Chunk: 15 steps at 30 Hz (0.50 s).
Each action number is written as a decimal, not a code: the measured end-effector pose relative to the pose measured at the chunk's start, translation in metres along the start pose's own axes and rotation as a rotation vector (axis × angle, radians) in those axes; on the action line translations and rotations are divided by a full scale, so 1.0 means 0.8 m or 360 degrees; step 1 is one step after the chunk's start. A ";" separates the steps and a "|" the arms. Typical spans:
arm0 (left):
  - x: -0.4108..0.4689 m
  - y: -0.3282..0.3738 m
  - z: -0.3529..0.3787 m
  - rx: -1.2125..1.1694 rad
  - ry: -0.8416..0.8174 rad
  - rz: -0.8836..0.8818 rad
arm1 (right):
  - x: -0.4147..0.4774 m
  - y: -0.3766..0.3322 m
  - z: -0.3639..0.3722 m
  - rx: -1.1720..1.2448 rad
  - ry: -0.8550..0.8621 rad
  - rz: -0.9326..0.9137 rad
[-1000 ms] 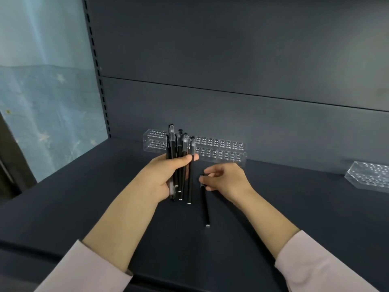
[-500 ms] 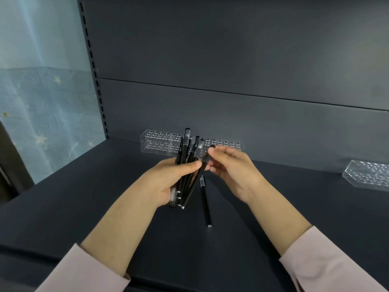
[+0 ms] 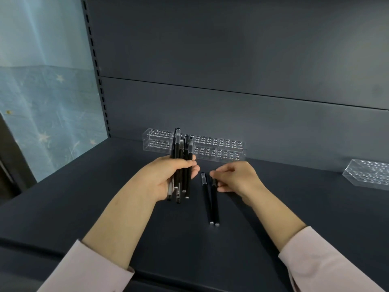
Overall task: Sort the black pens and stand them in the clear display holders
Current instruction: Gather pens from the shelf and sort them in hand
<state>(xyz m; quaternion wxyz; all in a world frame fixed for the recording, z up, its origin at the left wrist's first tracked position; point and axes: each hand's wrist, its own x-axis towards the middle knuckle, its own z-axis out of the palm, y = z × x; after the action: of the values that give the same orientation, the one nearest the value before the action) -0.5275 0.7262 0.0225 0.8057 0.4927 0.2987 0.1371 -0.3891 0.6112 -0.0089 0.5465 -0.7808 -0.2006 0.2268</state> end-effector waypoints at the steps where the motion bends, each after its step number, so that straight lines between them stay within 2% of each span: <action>1: -0.001 0.000 -0.001 0.0033 -0.0013 0.0013 | -0.001 -0.001 0.001 -0.0004 -0.0004 0.0013; 10: -0.009 0.002 -0.001 0.0338 -0.0026 0.0053 | -0.017 -0.006 0.009 0.0187 -0.0127 0.0158; 12: -0.010 0.003 -0.003 0.0388 -0.0020 0.0040 | -0.018 -0.007 0.008 0.0224 -0.0114 0.0109; 15: -0.011 0.004 -0.002 0.0457 -0.0047 0.0036 | -0.017 -0.013 0.003 0.0291 -0.0045 -0.0112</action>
<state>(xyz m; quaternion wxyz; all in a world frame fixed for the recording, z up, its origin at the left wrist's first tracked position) -0.5354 0.7244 0.0274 0.7296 0.6083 0.2978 0.0948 -0.4024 0.6084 0.0025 0.6202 -0.7169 -0.2141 0.2360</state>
